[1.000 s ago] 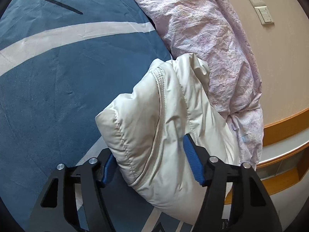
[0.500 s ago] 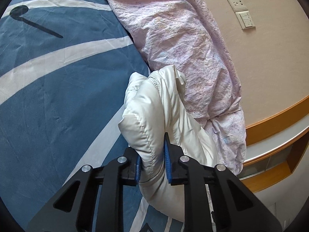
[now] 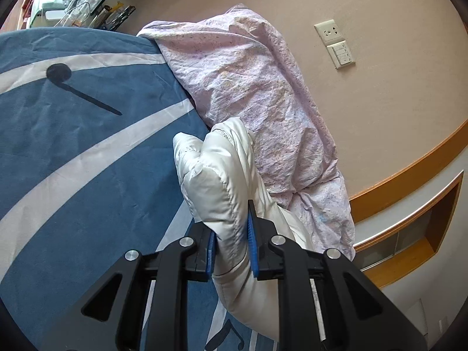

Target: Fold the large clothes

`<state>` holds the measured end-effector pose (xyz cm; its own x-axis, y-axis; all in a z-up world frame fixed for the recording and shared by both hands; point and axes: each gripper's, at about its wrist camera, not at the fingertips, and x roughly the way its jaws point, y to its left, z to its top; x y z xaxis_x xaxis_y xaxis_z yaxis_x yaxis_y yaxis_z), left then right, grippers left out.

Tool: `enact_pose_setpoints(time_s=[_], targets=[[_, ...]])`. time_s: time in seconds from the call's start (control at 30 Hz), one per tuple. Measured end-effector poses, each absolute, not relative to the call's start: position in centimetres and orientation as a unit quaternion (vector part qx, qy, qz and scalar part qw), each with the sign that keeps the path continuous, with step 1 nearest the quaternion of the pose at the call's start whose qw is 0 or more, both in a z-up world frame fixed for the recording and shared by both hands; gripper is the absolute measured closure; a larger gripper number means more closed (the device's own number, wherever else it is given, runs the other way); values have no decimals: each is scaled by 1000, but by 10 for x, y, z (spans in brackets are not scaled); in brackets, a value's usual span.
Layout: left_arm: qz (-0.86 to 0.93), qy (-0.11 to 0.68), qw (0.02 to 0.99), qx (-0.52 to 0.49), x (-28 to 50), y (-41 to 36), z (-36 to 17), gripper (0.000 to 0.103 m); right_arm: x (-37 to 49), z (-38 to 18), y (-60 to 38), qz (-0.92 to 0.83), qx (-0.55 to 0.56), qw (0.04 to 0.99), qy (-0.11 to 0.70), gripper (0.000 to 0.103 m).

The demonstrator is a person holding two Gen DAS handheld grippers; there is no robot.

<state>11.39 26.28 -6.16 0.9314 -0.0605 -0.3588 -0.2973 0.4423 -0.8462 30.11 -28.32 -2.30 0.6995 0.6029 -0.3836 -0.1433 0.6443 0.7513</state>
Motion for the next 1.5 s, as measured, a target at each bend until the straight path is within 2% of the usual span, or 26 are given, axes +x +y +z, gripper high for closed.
enact_pose_setpoints(time_s=[0.23,0.73,0.83,0.9,0.93,1.07,1.1,1.13,1.3,1.4,1.5], targets=[[68,182,826,-529,73,263,-73,86,264,-41,-289,223,361,838,343,81],[82,193,803,-557,35,263,-105,86,227,-65,-297,203,338,838,378,80],[87,197,801,-559,34,263,-111,84,225,-73,-298,193,335,838,384,78],[91,200,801,-558,34,262,-113,82,224,-77,-298,186,330,840,388,72],[92,201,800,-558,34,262,-114,80,223,-79,-298,179,324,843,391,70],[103,206,800,-554,34,261,-116,72,219,-76,-300,139,293,861,392,41],[107,207,801,-552,34,261,-116,65,217,-73,-302,124,283,869,386,37],[111,208,801,-550,34,260,-116,58,216,-70,-304,112,278,875,380,36],[136,211,813,-526,33,260,-112,37,214,-48,-309,58,236,905,350,33],[148,212,821,-509,34,260,-110,31,218,-30,-290,65,191,919,338,33],[155,216,825,-499,36,260,-109,31,222,-14,-250,103,125,929,332,33]])
